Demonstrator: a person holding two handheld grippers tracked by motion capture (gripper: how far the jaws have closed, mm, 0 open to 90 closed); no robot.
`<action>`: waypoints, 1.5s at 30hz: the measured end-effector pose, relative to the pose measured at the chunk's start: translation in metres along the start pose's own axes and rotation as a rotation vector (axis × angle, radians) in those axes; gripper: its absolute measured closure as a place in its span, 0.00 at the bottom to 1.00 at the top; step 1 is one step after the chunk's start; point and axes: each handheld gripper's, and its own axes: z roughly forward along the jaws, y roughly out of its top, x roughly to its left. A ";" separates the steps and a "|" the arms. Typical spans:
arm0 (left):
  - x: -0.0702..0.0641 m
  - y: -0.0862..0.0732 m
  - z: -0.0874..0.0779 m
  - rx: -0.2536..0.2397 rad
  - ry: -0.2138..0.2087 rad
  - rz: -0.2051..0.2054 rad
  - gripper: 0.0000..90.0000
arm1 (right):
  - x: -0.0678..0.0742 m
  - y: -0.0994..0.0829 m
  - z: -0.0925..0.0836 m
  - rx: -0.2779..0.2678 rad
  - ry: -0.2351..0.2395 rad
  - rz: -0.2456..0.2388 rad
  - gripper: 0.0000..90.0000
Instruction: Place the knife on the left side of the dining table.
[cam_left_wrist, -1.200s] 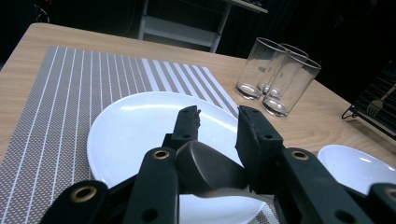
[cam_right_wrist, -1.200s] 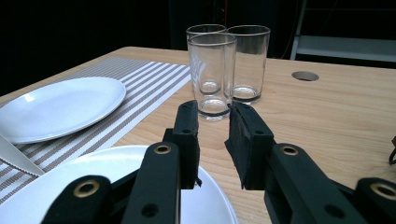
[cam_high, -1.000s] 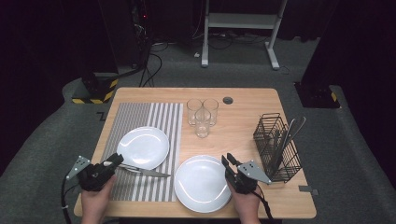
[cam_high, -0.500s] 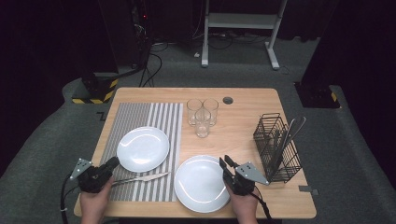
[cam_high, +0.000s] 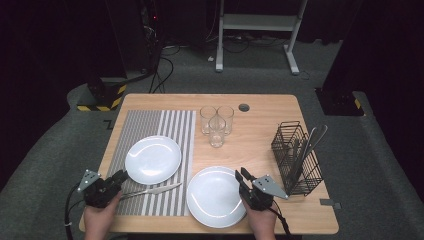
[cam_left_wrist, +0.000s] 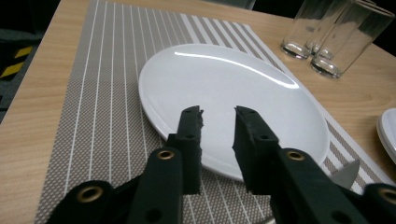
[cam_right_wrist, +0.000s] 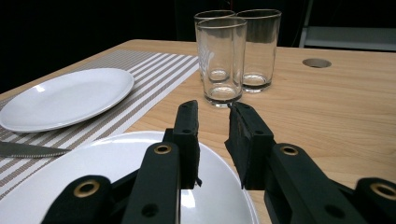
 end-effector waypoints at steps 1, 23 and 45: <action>0.000 -0.002 -0.003 0.031 0.014 0.027 0.72 | 0.000 -0.001 -0.001 0.001 0.004 0.000 0.81; -0.010 -0.025 -0.022 0.263 0.105 0.173 0.53 | -0.003 -0.006 -0.003 -0.007 0.009 0.022 0.80; 0.004 -0.027 -0.019 0.287 0.133 0.165 0.68 | -0.003 -0.007 -0.001 0.001 0.019 0.036 0.81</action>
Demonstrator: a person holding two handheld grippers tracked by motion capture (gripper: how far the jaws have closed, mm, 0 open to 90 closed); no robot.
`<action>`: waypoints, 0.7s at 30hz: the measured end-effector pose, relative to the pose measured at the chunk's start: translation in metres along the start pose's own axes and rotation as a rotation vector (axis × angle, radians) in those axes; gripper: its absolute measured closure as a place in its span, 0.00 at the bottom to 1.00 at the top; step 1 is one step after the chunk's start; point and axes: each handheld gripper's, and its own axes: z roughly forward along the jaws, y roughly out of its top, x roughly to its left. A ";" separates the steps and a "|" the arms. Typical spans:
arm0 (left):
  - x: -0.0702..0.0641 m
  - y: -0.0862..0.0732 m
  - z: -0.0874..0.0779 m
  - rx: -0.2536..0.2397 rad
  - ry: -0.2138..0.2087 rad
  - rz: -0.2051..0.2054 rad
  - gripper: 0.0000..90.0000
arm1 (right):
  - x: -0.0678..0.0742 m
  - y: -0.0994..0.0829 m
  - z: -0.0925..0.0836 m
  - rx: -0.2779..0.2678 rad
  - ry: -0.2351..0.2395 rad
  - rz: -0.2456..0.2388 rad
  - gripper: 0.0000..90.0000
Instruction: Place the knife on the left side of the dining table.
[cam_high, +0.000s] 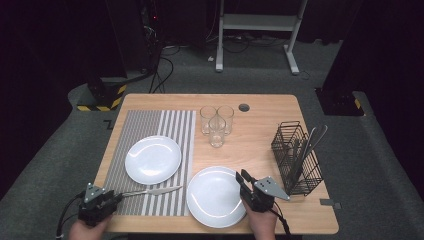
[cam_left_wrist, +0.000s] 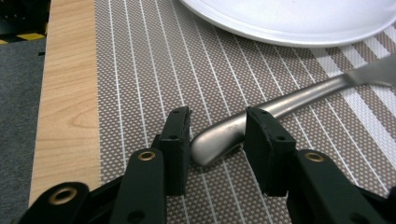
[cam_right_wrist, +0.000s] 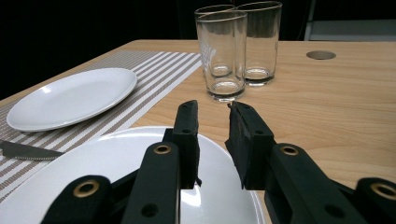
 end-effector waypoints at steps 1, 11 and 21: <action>0.000 0.000 0.000 0.000 0.000 0.000 0.68 | 0.000 0.000 0.000 0.000 0.000 0.000 0.81; 0.002 0.008 0.006 -0.023 -0.009 -0.015 0.75 | -0.001 0.000 0.000 -0.003 -0.004 0.000 0.81; 0.005 -0.001 -0.001 0.012 0.034 0.019 0.61 | -0.002 -0.002 -0.001 -0.004 -0.004 0.006 0.81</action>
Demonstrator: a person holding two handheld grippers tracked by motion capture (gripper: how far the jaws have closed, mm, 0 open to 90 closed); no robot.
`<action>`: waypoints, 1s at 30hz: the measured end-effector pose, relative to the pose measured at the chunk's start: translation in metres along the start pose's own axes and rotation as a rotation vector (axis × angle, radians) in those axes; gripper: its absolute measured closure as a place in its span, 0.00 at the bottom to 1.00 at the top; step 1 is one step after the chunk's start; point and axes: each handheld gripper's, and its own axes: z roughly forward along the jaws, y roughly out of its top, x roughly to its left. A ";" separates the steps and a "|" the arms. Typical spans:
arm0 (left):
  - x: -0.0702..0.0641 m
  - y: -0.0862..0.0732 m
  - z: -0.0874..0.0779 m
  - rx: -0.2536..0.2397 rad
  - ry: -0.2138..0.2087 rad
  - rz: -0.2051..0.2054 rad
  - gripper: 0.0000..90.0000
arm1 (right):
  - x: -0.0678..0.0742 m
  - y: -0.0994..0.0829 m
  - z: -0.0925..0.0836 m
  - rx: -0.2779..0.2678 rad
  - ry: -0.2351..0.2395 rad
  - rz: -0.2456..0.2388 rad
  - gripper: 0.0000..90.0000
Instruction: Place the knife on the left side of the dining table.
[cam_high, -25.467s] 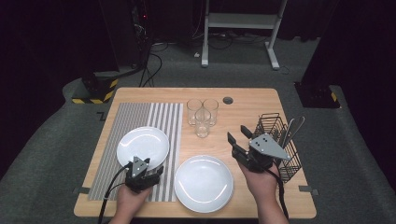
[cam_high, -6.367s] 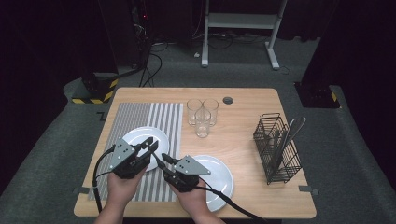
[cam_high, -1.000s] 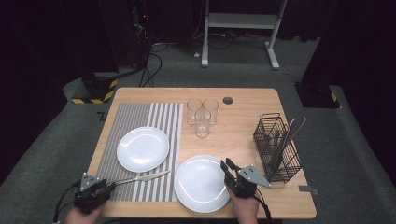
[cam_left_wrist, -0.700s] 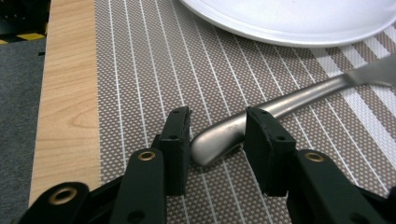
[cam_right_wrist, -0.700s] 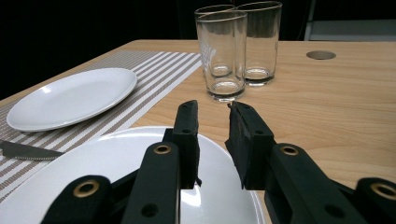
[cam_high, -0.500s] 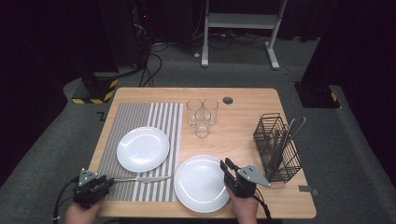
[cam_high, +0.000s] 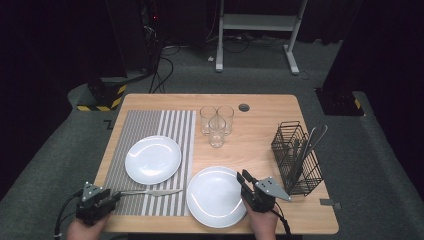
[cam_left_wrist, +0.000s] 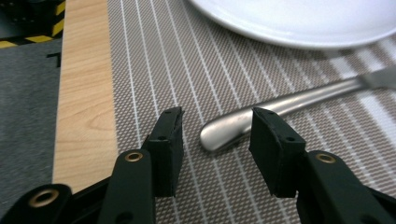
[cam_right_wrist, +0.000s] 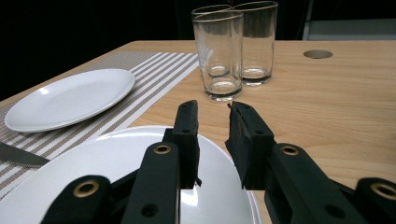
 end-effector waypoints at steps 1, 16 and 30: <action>0.001 0.000 0.001 0.003 -0.001 -0.005 0.61 | 0.001 0.000 0.000 0.000 0.002 -0.002 0.81; 0.000 0.002 0.005 -0.004 -0.017 -0.007 0.73 | -0.001 -0.001 0.000 -0.002 -0.001 0.002 0.81; 0.001 0.002 0.000 -0.031 -0.040 -0.019 0.72 | -0.003 -0.002 0.001 0.010 -0.004 0.003 0.80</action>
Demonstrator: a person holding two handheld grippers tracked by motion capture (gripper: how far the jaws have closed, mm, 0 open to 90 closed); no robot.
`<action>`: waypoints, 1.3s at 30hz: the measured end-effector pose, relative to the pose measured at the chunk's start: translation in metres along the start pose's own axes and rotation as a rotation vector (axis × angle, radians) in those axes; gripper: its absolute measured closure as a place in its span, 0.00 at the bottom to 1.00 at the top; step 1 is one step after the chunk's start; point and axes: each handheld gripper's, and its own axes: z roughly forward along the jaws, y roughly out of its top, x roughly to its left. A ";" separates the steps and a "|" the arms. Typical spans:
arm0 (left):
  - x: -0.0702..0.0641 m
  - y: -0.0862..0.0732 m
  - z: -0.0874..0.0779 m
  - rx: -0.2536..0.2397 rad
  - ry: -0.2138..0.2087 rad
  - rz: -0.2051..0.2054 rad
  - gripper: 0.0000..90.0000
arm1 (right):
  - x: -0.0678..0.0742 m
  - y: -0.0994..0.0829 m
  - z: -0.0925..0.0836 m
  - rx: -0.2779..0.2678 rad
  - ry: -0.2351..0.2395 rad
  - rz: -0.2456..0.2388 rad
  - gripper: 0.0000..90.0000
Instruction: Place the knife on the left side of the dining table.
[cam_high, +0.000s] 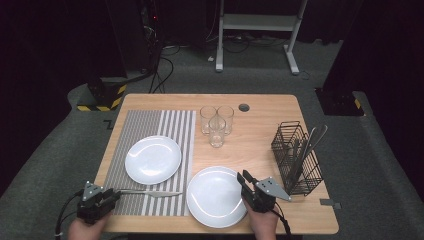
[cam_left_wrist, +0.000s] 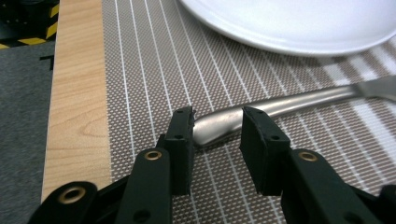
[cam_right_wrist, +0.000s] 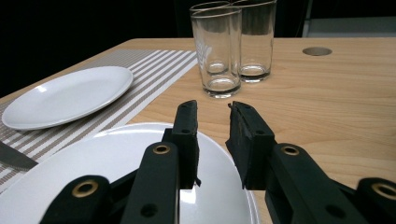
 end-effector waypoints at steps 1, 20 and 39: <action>0.000 0.002 -0.002 -0.011 0.001 -0.001 0.72 | -0.001 0.000 0.000 0.002 0.000 -0.001 0.79; -0.007 0.025 0.001 -0.071 -0.030 -0.020 0.72 | -0.003 -0.004 0.010 0.109 -0.012 -0.006 0.76; -0.031 0.047 0.011 -0.130 -0.047 -0.007 0.66 | -0.006 -0.009 0.010 0.121 -0.009 -0.027 0.77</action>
